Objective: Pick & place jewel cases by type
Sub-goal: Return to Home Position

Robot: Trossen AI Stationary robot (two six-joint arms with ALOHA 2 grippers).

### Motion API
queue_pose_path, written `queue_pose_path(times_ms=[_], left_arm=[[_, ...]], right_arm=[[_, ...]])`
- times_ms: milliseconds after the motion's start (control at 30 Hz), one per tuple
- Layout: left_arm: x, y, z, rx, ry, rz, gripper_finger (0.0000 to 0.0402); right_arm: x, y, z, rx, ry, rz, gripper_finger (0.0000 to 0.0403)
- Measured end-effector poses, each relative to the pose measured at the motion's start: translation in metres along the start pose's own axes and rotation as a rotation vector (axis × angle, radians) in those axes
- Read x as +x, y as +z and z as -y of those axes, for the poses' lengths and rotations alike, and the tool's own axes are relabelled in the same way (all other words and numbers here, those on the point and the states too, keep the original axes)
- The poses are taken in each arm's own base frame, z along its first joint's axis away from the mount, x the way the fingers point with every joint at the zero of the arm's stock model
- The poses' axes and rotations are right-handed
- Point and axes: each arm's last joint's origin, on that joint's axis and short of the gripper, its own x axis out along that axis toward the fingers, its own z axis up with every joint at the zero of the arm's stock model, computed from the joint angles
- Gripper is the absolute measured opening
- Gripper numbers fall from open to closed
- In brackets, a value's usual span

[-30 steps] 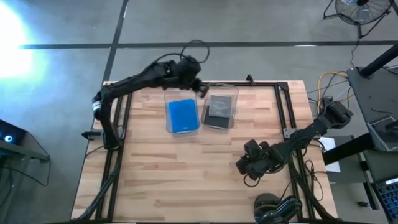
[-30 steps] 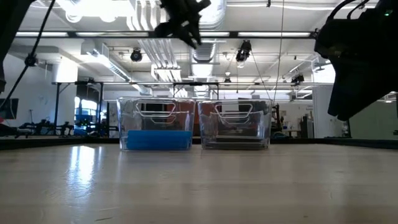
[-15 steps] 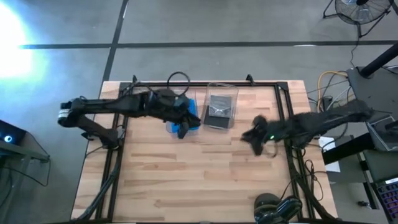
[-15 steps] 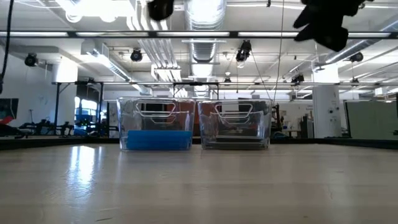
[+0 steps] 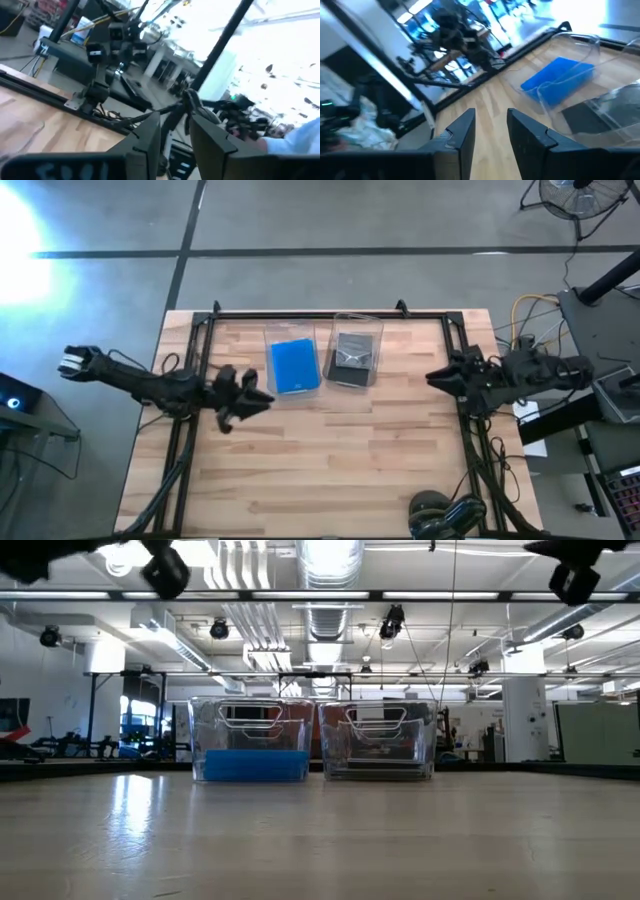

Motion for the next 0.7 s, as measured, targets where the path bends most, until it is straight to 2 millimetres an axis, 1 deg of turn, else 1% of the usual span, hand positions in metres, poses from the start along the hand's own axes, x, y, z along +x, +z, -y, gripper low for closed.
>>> queue_pose_path(times_ms=[67, 133, 200, 233, 333, 400, 467, 533, 567, 633, 700], left_arm=[[-0.017, -0.012, -0.009, -0.010, 0.028, 0.035, 0.0085], [-0.031, -0.016, -0.016, 0.028, 0.049, 0.094, 0.0085], [-0.043, -0.016, -0.019, 0.076, 0.034, 0.143, 0.0085], [-0.048, -0.014, -0.019, 0.090, 0.023, 0.170, 0.0085], [-0.063, -0.016, -0.028, 0.106, 0.061, 0.200, 0.0085], [-0.072, -0.020, -0.034, 0.098, 0.072, 0.206, 0.0085], [-0.080, -0.026, -0.041, 0.063, 0.061, 0.218, 0.0085], [-0.085, -0.034, -0.049, 0.023, 0.110, 0.193, 0.0085], [-0.086, -0.036, -0.052, 0.003, 0.143, 0.168, 0.0085], [-0.087, -0.039, -0.055, -0.039, 0.202, 0.106, 0.0085], [-0.089, -0.043, -0.058, -0.064, 0.233, 0.061, 0.0085]], right_arm=[[-0.006, -0.011, 0.009, -0.016, 0.060, 0.039, 0.0109], [-0.012, -0.021, 0.019, -0.030, 0.109, 0.092, 0.0109], [-0.017, -0.030, 0.028, -0.057, 0.118, 0.147, 0.0109], [-0.013, -0.034, 0.030, -0.070, 0.097, 0.152, 0.0109], [-0.011, -0.035, 0.031, -0.100, 0.056, 0.141, 0.0109], [-0.008, -0.033, 0.031, -0.092, 0.016, 0.166, 0.0109], [-0.009, -0.037, 0.034, -0.091, 0.021, 0.178, 0.0109], [-0.005, -0.042, 0.038, -0.083, -0.011, 0.192, 0.0109], [-0.005, -0.045, 0.041, -0.045, -0.044, 0.157, 0.0109], [-0.004, -0.056, 0.047, 0.064, -0.079, 0.000, 0.0109], [-0.002, -0.061, 0.048, 0.188, -0.113, -0.093, 0.0109]])
